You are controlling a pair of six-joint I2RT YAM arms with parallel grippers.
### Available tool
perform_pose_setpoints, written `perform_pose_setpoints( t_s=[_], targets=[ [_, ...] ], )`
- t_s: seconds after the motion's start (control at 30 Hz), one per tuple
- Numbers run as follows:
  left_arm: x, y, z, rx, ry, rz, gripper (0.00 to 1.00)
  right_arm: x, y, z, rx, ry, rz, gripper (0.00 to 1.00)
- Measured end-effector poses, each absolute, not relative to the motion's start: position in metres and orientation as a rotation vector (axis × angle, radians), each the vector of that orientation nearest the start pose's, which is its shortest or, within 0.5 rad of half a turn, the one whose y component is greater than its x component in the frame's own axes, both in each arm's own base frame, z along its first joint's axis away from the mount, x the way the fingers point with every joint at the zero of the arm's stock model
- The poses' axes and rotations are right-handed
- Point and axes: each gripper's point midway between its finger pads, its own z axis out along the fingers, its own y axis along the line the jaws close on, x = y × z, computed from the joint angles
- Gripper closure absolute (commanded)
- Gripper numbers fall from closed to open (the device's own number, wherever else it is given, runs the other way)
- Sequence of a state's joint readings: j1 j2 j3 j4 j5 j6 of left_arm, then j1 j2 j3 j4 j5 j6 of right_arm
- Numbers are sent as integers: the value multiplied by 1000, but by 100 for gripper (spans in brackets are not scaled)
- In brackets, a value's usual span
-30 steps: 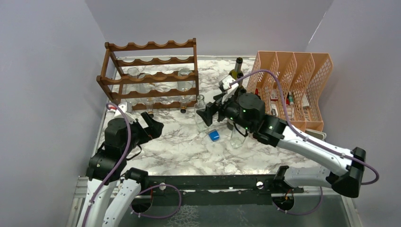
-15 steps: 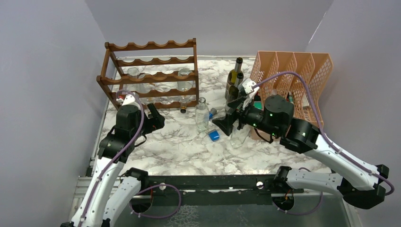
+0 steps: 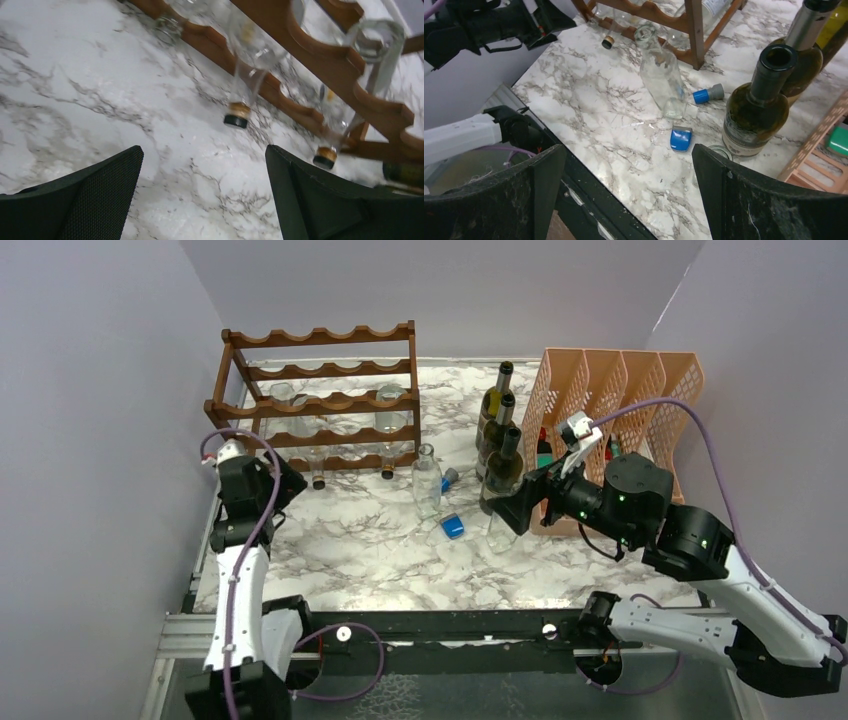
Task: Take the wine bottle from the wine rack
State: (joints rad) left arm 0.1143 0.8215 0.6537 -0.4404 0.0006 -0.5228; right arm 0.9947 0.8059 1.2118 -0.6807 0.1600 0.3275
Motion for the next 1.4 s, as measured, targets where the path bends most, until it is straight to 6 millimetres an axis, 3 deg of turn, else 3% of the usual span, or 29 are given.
perform_pose_setpoints(
  t_s=[0.13,0.23,0.37,0.5,0.63,0.83,1.03,1.13,1.4],
  targets=[
    [278,55,148,-859,1988,-208,1,164,212,353,-472,1898,719,0],
    [284,71,142,-928,1941,-231,2,164,210,349,-484,1907,695,0],
    [290,85,115,-1036,1902,-305,1,154,201,355,-536,1844,718,0],
    [300,84,94,-1058,1893,-389,3,139,190,372,-573,1745,771,0],
    [315,82,87,-1045,1850,-467,7,134,185,388,-574,1671,800,0],
    [332,89,76,-1067,1808,-513,27,137,196,382,-612,1689,797,0],
    [338,92,54,-1082,1836,-518,31,138,200,380,-629,1691,799,0],
    [343,93,50,-1077,1830,-529,37,139,201,382,-626,1684,802,0],
    [358,96,43,-1033,1793,-566,42,139,201,381,-625,1683,803,0]
  ],
)
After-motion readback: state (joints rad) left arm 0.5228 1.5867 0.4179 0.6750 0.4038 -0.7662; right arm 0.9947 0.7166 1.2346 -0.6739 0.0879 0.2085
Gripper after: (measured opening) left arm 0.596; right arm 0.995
